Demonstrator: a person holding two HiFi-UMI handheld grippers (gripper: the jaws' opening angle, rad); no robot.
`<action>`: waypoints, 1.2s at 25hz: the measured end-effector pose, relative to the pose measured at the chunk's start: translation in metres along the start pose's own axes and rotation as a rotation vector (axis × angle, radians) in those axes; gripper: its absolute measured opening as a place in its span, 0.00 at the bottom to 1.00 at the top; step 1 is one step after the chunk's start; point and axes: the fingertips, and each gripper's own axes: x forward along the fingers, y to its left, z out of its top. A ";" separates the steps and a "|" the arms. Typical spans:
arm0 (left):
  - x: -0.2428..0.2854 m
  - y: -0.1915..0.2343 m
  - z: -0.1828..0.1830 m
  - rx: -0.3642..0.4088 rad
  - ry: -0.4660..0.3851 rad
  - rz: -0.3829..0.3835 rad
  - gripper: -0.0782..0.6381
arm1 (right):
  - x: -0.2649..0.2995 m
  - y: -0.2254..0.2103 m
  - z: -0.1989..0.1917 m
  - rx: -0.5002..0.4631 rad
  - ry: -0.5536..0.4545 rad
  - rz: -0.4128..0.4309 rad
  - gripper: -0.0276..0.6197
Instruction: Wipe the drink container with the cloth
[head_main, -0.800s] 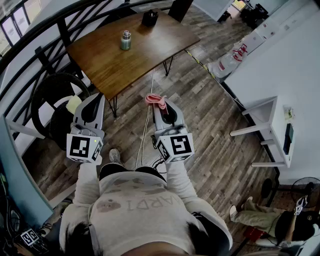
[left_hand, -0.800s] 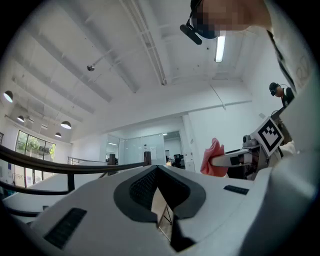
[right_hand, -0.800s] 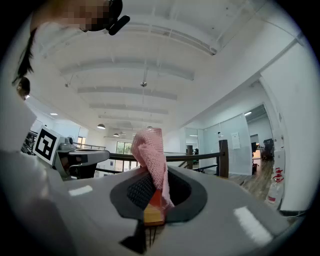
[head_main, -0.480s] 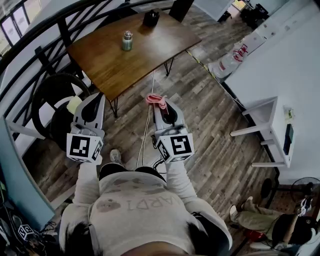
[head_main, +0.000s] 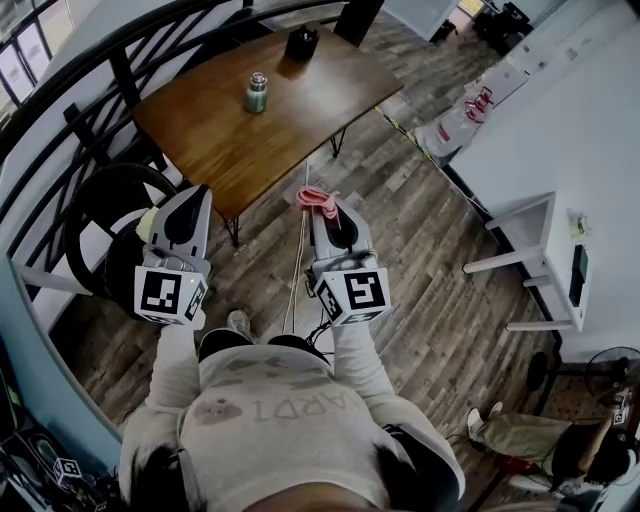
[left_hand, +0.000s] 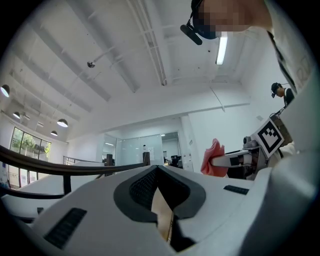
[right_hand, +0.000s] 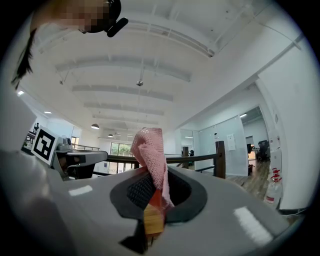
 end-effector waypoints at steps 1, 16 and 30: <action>0.003 0.006 -0.001 0.002 -0.001 -0.007 0.12 | 0.006 0.001 -0.002 0.000 -0.001 -0.005 0.10; 0.049 0.079 -0.012 -0.016 0.004 -0.073 0.12 | 0.084 0.012 -0.012 0.013 0.016 -0.056 0.10; 0.118 0.107 -0.032 -0.030 -0.005 -0.057 0.12 | 0.151 -0.030 -0.025 0.000 0.012 -0.037 0.10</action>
